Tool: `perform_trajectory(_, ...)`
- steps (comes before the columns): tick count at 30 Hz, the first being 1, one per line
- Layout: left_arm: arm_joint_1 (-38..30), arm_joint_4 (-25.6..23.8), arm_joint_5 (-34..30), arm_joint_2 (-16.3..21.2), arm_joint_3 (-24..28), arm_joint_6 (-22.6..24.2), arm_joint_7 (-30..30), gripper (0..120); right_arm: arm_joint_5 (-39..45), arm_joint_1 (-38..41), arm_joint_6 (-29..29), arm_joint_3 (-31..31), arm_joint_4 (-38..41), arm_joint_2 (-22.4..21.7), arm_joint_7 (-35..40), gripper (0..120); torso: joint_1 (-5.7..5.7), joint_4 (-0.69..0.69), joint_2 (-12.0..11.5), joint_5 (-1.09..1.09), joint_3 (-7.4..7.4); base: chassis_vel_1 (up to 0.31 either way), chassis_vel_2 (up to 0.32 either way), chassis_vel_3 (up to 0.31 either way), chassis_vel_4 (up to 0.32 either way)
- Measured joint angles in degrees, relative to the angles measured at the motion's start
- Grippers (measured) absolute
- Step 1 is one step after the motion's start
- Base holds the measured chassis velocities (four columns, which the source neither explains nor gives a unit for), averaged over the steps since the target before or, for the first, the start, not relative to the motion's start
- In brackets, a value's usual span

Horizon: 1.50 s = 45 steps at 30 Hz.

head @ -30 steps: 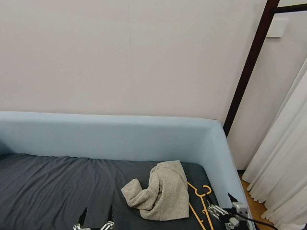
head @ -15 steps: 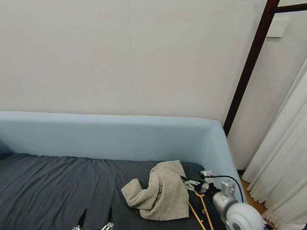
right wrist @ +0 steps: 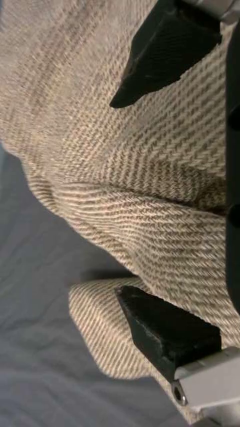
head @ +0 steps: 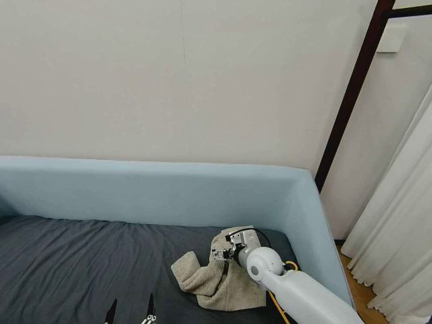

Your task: Pick up the clothes from the sofa and hang them on the clothes hanger.

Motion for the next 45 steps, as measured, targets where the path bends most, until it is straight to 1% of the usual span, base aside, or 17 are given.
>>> perform_trajectory(6,0.19,-0.01,0.21,-0.53,-0.23,-0.15,-0.33,100,-1.72,0.13,-0.27,-0.49,-3.71,2.14,-0.19,100,0.0,0.01,0.0,0.01,0.0,0.0,0.0,0.0,0.0)
perform_trajectory(7,0.21,-0.01,0.26,-0.63,-0.24,-0.19,-0.39,100,-1.96,0.08,-0.27,-0.5,-4.25,2.27,-0.28,97,0.0,0.01,0.0,0.01,0.0,0.0,0.0,0.0,0.0)
perform_trajectory(10,0.18,-0.02,0.32,-1.03,-0.19,-0.3,-0.54,100,-1.99,-0.23,-0.28,-0.28,-4.62,2.04,-0.59,85,0.0,0.0,0.01,0.01,0.0,0.0,0.0,0.0,0.0)
perform_trajectory(11,0.18,-0.02,0.32,-1.03,-0.19,-0.3,-0.54,100,-1.99,-0.23,-0.28,-0.28,-4.62,2.04,-0.59,85,0.0,0.0,0.01,0.01,0.0,0.0,0.0,0.0,0.0)
perform_trajectory(14,0.19,-0.26,0.5,-1.26,0.11,-0.31,-0.65,100,-1.85,-0.73,-0.12,-0.35,-3.47,1.05,-0.59,69,-0.01,0.0,0.01,0.02,0.0,0.0,0.0,0.0,0.0)
perform_trajectory(15,0.19,-0.26,0.5,-1.26,0.11,-0.31,-0.65,100,-1.85,-0.73,-0.12,-0.35,-3.47,1.05,-0.59,69,-0.01,0.0,0.01,0.02,0.0,0.0,0.0,0.0,0.0)
perform_trajectory(20,0.32,-0.46,0.57,-1.14,0.05,-0.52,-0.71,100,-1.7,-1.08,0.03,-0.53,-2.42,0.2,-0.59,48,-0.01,0.0,0.01,0.02,0.0,0.0,0.0,0.0,0.0)
perform_trajectory(21,0.32,-0.46,0.57,-1.14,0.05,-0.52,-0.71,100,-1.7,-1.08,0.03,-0.53,-2.42,0.2,-0.59,48,-0.01,0.0,0.01,0.02,0.0,0.0,0.0,0.0,0.0)
perform_trajectory(25,0.19,-0.45,0.55,-1.05,-0.05,-0.56,-0.86,100,-1.84,-1.37,0.15,-0.6,-2.06,0.15,-0.61,29,-0.01,0.0,0.01,0.02,0.0,0.0,0.0,0.0,0.0)
perform_trajectory(26,0.19,-0.45,0.55,-1.05,-0.05,-0.56,-0.86,100,-1.84,-1.37,0.15,-0.6,-2.06,0.15,-0.61,29,-0.01,0.0,0.01,0.02,0.0,0.0,0.0,0.0,0.0)
perform_trajectory(28,0.16,-0.37,0.54,-1.08,-0.05,-0.6,-0.87,100,-2.17,-1.47,0.37,-0.67,-2.02,0.06,-0.85,22,-0.01,0.0,0.01,0.02,0.0,0.0,0.0,0.0,0.0)
perform_trajectory(29,0.12,-0.28,0.54,-1.1,-0.04,-0.65,-0.88,100,-2.43,-1.56,0.74,-0.75,-1.9,-0.08,-1.02,15,-0.01,0.0,0.01,0.02,-0.01,0.0,0.0,0.0,0.0)
perform_trajectory(31,0.08,-0.18,0.54,-1.11,-0.03,-0.68,-0.9,100,-2.54,-1.63,1.05,-0.75,-1.77,-0.2,-1.14,12,-0.01,0.0,0.01,0.02,0.0,0.0,0.0,0.0,0.0)
perform_trajectory(33,-0.06,0.05,0.52,-1.16,-0.01,-0.77,-0.96,100,-2.81,-1.91,1.77,-0.61,-1.45,-0.45,-1.25,3,-0.01,0.01,0.01,0.02,0.0,0.0,0.0,0.0,0.0)
perform_trajectory(37,-0.32,0.35,0.49,-1.23,0.0,-0.84,-1.03,100,-2.84,-2.33,3.24,0.3,-0.13,-1.21,-1.26,2,-0.01,0.0,0.01,0.03,0.0,0.0,0.0,0.0,0.0)
perform_trajectory(41,-0.55,0.5,0.39,-1.23,0.02,-0.85,-1.09,100,-2.71,-2.4,4.32,1.09,3.44,-2.96,-1.41,2,-0.01,0.0,0.0,0.03,0.0,0.0,0.0,0.0,0.0)
perform_trajectory(45,-0.93,0.68,0.26,-1.21,0.03,-0.85,-1.25,100,-2.77,-1.61,5.96,0.56,10.68,-6.25,-2.89,2,-0.01,-0.01,0.01,0.02,0.0,0.0,0.0,0.0,0.0)
